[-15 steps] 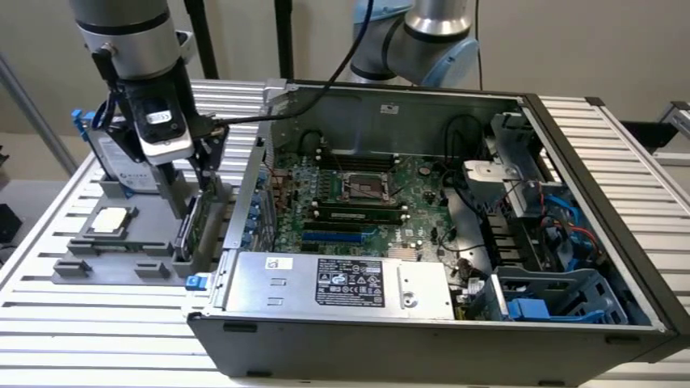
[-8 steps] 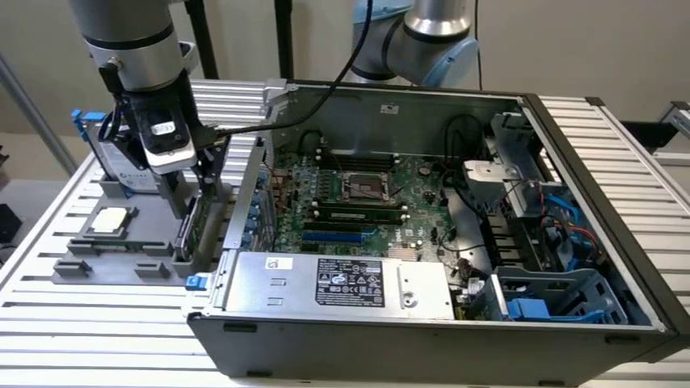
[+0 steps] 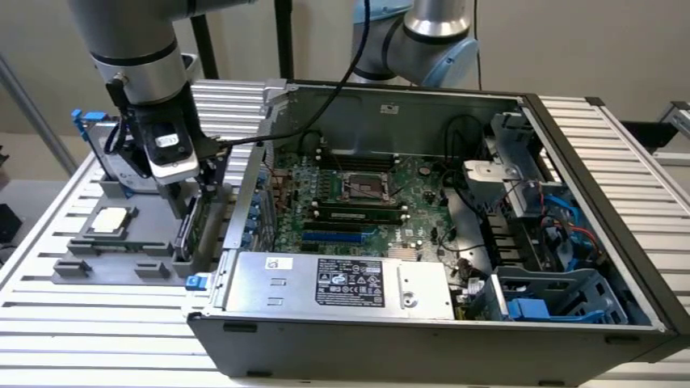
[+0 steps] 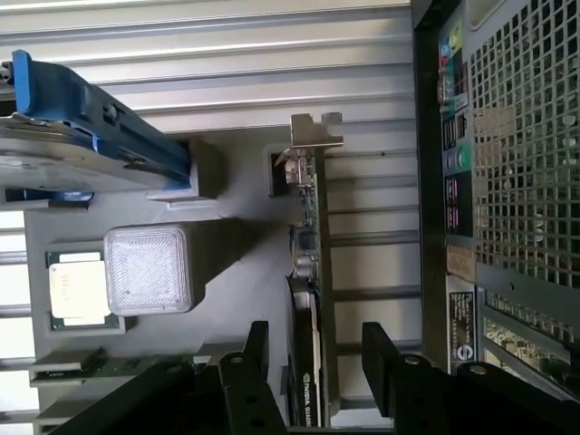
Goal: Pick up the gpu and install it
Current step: 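Pick up the gpu and move the gpu toward the slot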
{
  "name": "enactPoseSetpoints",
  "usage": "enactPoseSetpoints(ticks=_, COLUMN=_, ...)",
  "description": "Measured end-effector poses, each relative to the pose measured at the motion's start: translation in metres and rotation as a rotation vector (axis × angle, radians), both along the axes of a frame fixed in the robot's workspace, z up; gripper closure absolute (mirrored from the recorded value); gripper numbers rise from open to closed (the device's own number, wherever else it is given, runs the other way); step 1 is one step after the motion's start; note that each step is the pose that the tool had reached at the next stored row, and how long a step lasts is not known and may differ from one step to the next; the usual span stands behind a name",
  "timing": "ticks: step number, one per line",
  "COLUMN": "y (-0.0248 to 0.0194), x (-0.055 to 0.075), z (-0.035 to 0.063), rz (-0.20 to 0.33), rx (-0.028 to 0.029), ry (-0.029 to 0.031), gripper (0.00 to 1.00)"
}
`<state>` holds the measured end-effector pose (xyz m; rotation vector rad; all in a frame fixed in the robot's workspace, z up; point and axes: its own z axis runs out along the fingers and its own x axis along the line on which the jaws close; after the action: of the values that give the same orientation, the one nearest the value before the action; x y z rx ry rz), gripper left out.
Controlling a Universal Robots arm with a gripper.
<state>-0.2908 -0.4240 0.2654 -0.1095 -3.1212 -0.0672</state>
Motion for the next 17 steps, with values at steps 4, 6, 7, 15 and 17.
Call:
enactPoseSetpoints(ticks=4, y=0.0, x=-0.002, z=-0.0074, rz=0.0, rx=0.0001, ry=-0.0001, gripper=0.0)
enactPoseSetpoints(ticks=6, y=-0.0001, x=-0.003, z=-0.0109, rz=0.0, rx=0.0, ry=0.0, gripper=0.0)
enactPoseSetpoints(ticks=7, y=-0.0001, x=-0.004, z=-0.0129, rz=0.0, rx=0.0, ry=0.0, gripper=0.0)
enactPoseSetpoints(ticks=15, y=-0.0001, x=-0.005, z=-0.0259, rz=0.001, rx=0.003, ry=-0.0001, gripper=0.0)
enactPoseSetpoints(ticks=17, y=-0.0001, x=-0.005, z=-0.026, rz=0.001, rx=0.0038, ry=0.0, gripper=0.0)
